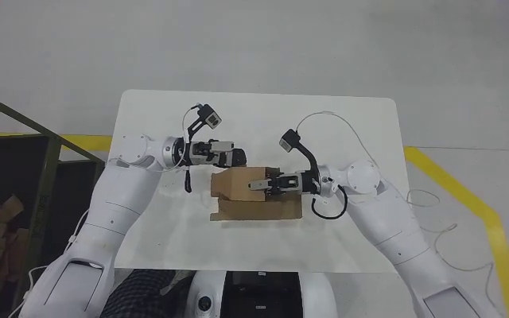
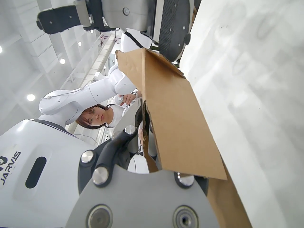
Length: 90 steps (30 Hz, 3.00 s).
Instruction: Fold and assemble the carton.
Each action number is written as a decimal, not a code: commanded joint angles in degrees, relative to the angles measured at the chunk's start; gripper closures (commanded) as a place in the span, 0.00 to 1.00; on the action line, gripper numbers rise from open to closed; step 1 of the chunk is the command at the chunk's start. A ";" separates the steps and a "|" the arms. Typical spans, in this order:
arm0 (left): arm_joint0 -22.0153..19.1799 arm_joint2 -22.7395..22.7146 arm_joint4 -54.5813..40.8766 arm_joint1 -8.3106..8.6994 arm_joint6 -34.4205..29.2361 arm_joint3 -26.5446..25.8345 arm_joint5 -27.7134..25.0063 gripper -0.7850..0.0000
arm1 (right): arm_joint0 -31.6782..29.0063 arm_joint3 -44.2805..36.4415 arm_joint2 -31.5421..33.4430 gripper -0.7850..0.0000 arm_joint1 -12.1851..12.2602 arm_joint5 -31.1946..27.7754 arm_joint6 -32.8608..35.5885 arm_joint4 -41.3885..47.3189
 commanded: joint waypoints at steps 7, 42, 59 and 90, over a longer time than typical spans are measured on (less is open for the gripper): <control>0.63 -3.16 1.83 0.65 4.21 1.23 -2.71 0.00 | -0.11 0.54 1.37 1.00 0.30 -0.35 -0.27 0.31; 6.77 -2.71 0.77 1.61 1.30 -6.75 1.15 0.00 | -3.44 -0.32 7.48 1.00 1.56 1.54 -11.92 -3.58; 4.17 0.94 -0.53 0.67 1.50 -4.93 0.71 0.00 | -4.50 -2.20 7.57 1.00 1.55 2.31 -14.46 -4.54; 2.27 5.10 -1.01 -0.51 2.04 -3.56 0.71 0.00 | -6.20 -4.43 8.40 1.00 1.46 2.49 -18.33 -4.78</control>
